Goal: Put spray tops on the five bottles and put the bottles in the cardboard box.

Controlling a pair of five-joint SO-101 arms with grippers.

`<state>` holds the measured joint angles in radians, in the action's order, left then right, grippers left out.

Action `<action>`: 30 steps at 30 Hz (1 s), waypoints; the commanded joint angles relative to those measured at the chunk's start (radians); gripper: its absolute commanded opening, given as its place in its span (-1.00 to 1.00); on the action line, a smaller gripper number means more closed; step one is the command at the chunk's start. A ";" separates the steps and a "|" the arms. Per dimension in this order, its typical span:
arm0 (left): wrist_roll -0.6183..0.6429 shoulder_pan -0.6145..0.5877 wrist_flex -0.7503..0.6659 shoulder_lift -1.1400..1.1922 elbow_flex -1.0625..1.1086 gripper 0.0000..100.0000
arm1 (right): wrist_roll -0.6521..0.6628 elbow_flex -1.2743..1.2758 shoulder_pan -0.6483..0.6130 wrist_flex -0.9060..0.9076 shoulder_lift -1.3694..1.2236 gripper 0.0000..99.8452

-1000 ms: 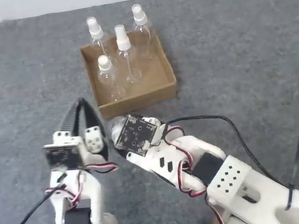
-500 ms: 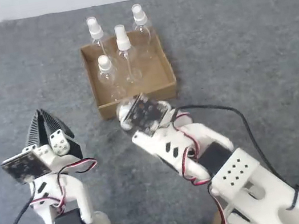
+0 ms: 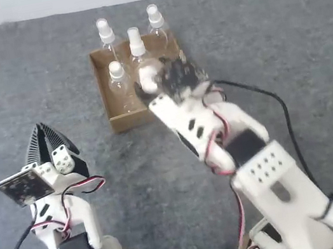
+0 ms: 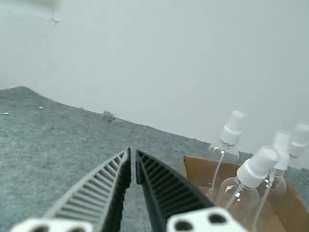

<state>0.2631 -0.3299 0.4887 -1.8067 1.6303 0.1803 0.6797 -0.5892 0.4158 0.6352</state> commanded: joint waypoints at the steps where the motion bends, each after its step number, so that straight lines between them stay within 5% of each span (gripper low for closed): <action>1: 0.011 -0.006 -0.014 -0.017 -0.064 -0.97 | -0.048 -0.147 0.053 -0.007 -0.084 -0.99; 18: 0.011 -0.006 -0.014 -0.017 -0.064 -0.97 | -0.163 -0.376 0.153 -0.002 -0.532 -0.99; 30: 0.011 -0.006 -0.014 -0.015 -0.064 -0.97 | -0.256 -0.373 0.205 0.005 -0.615 -0.99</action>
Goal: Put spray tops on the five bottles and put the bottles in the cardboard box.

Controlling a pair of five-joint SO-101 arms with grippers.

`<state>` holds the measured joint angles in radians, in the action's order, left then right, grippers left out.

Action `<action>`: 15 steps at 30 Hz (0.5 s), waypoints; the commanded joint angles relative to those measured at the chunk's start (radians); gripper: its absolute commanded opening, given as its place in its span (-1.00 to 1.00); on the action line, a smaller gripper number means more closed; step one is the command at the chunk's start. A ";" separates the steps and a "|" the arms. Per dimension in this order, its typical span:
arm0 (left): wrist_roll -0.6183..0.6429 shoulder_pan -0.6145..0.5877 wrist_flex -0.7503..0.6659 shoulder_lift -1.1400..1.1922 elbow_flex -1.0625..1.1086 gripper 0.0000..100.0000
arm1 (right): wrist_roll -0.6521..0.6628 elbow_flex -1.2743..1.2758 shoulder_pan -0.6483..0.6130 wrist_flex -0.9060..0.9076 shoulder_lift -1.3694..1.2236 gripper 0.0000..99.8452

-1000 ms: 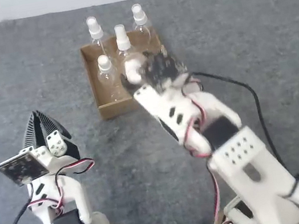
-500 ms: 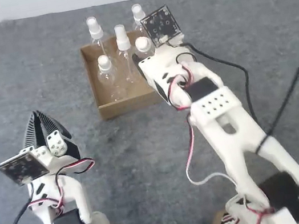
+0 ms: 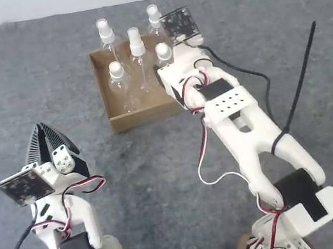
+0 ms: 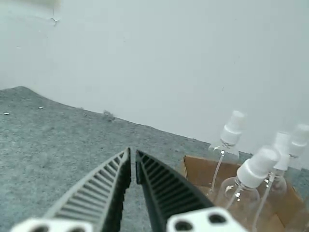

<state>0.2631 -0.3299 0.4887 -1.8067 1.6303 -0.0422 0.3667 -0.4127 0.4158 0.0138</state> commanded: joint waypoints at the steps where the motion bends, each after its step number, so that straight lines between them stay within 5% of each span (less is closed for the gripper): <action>1: 0.011 -0.006 -0.014 -0.015 -0.064 -0.97 | -0.040 -0.058 0.030 0.005 0.002 -0.99; 15: 0.009 -0.006 -0.015 -0.015 -0.051 -0.97 | -0.044 -0.058 0.027 0.005 -0.096 -0.98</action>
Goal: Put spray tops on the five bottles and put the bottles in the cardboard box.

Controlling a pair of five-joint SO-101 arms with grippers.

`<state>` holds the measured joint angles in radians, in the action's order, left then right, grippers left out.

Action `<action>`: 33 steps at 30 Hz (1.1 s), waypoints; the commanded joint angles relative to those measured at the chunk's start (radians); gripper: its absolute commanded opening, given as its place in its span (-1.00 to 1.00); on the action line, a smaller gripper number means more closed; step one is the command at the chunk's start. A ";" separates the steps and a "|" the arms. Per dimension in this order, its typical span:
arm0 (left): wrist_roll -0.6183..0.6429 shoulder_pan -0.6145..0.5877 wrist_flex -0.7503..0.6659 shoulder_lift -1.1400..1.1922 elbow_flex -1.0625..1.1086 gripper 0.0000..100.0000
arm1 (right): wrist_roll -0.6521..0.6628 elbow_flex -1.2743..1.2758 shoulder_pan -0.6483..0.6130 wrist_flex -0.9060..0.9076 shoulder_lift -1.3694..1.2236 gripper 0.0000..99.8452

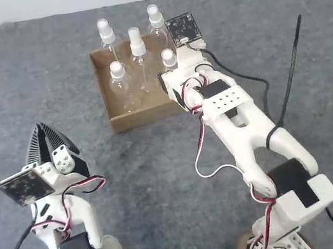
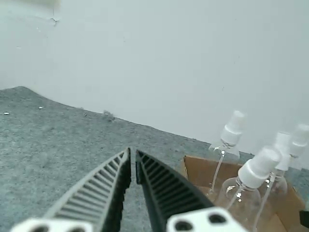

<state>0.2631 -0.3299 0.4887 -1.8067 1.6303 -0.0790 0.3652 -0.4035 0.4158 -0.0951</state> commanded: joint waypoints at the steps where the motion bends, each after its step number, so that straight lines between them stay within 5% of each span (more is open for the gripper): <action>1: 0.009 -0.006 -0.015 -0.015 -0.051 -0.97 | -0.008 -0.057 0.018 0.005 0.008 -0.98; 13: 0.009 -0.026 -0.097 -0.015 -0.010 -0.97 | -0.008 -0.061 0.018 0.041 -0.004 -0.95; 21: 0.009 -0.026 -0.103 -0.015 -0.005 -0.97 | -0.008 -0.058 0.013 0.041 -0.004 -0.56; 33: 0.009 -0.026 -0.104 -0.015 -0.005 -0.97 | 0.000 -0.064 0.010 0.030 0.005 -0.55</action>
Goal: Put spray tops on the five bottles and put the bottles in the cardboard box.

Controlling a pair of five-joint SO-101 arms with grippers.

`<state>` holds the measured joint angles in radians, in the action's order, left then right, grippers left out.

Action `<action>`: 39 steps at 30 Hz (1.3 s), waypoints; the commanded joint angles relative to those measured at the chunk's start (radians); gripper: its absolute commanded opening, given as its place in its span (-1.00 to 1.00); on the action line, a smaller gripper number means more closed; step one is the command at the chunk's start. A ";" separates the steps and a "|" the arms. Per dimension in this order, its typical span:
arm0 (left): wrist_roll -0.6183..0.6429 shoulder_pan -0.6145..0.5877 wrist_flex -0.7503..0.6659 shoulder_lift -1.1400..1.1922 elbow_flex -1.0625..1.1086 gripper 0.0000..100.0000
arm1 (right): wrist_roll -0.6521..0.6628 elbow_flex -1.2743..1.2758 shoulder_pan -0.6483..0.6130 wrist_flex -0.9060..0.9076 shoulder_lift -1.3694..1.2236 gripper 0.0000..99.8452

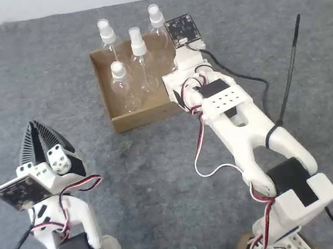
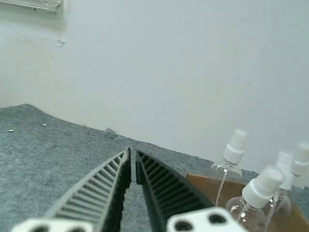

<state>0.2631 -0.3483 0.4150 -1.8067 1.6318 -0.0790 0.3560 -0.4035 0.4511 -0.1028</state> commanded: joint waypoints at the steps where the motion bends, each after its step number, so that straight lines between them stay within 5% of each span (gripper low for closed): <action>1: 0.009 -0.008 -0.031 -0.015 -0.007 -0.97 | 0.000 -0.055 0.002 -0.005 0.016 -0.55; 34: 0.009 -0.008 -0.031 -0.015 -0.007 -0.97 | 0.075 0.017 -0.058 0.084 0.185 -0.55; 39: 0.009 -0.008 -0.031 -0.015 -0.007 -0.97 | 0.072 0.011 -0.064 0.162 0.193 -0.35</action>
<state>0.2631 -0.3483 0.4150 -1.8067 1.6318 -0.0130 0.3836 -0.4511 0.5769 0.0046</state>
